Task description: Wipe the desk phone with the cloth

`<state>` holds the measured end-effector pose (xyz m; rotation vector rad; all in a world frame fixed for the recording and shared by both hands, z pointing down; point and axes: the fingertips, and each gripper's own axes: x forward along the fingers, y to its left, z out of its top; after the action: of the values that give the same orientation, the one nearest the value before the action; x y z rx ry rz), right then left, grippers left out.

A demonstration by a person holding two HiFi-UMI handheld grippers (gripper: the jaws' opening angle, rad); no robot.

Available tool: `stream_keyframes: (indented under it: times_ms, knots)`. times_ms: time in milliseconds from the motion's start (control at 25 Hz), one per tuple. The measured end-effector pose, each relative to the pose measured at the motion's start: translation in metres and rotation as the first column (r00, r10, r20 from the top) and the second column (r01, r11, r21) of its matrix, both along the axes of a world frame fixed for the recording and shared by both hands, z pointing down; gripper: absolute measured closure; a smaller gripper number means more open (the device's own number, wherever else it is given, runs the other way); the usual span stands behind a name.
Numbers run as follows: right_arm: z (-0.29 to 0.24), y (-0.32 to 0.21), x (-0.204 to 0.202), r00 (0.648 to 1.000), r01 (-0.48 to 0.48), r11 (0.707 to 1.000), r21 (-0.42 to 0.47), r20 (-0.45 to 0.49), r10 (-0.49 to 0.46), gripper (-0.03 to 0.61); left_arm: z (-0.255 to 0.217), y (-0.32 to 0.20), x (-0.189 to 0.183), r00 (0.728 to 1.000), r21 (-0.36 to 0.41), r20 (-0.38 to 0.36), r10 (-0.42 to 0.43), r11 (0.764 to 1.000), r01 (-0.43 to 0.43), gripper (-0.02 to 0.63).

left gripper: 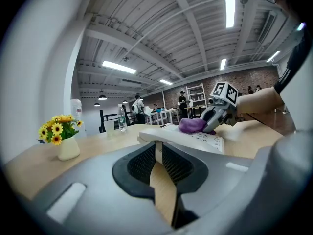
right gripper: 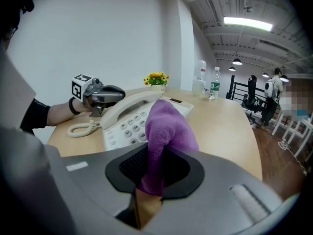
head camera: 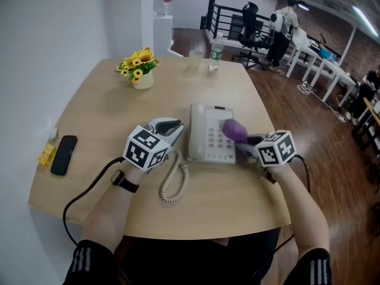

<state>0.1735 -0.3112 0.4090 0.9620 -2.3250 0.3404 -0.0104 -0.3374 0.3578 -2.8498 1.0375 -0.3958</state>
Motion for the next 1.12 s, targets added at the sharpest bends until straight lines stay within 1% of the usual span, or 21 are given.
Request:
stream_keyframes:
  times_ms: [120, 320, 400, 440, 480, 560, 640, 720, 840, 960, 1120]
  knots:
    - [0.006, 0.028, -0.003, 0.999, 0.049, 0.999, -0.006, -0.008, -0.049, 0.505, -0.001, 0.000, 0.000, 1.000, 0.002, 0.000, 0.002, 1.000, -0.002, 0.577]
    - [0.014, 0.068, -0.008, 0.990, 0.137, 0.990, -0.044, -0.032, -0.139, 0.505, 0.000, 0.001, 0.000, 1.000, 0.002, 0.002, 0.001, 1.000, -0.001, 0.577]
    - [0.010, 0.078, -0.009, 0.985, 0.167, 0.984, -0.055, -0.043, -0.170, 0.505, 0.000, 0.001, 0.000, 1.000, 0.002, 0.003, 0.001, 1.000, -0.001, 0.577]
    - [0.003, 0.077, -0.009, 0.984, 0.170, 0.984, -0.044, -0.045, -0.172, 0.505, 0.000, 0.001, 0.000, 1.000, 0.002, 0.003, 0.001, 1.000, -0.001, 0.577]
    - [-0.008, 0.072, -0.007, 0.986, 0.161, 0.987, -0.018, -0.046, -0.162, 0.505, -0.001, 0.001, 0.000, 1.000, 0.002, 0.000, 0.001, 1.000, -0.001, 0.577]
    - [-0.036, 0.048, -0.003, 0.992, 0.119, 0.991, 0.069, -0.059, -0.115, 0.505, -0.001, 0.000, -0.001, 1.000, 0.000, -0.008, 0.000, 1.000, 0.000, 0.577]
    - [-0.059, 0.016, 0.000, 0.993, 0.078, 0.985, 0.153, -0.100, -0.063, 0.505, -0.002, 0.000, -0.002, 1.000, 0.001, -0.014, -0.003, 1.000, 0.003, 0.577]
    - [-0.069, -0.015, -0.003, 0.990, 0.055, 0.980, 0.193, -0.141, -0.028, 0.505, -0.003, 0.000, -0.002, 1.000, 0.006, -0.015, -0.006, 1.000, 0.006, 0.577]
    - [-0.072, -0.057, -0.014, 0.988, 0.020, 0.979, 0.205, -0.155, 0.012, 0.503, -0.005, 0.001, -0.002, 1.000, 0.012, -0.020, -0.005, 1.000, 0.005, 0.577]
    - [-0.062, -0.089, -0.023, 0.976, -0.004, 0.980, 0.200, -0.214, 0.048, 0.503, -0.005, 0.001, -0.001, 1.000, 0.010, -0.022, -0.006, 1.000, 0.006, 0.577]
    - [-0.042, -0.100, -0.033, 0.962, 0.012, 0.987, 0.161, -0.272, 0.033, 0.503, -0.006, 0.001, -0.002, 1.000, 0.008, -0.024, -0.007, 1.000, 0.007, 0.577]
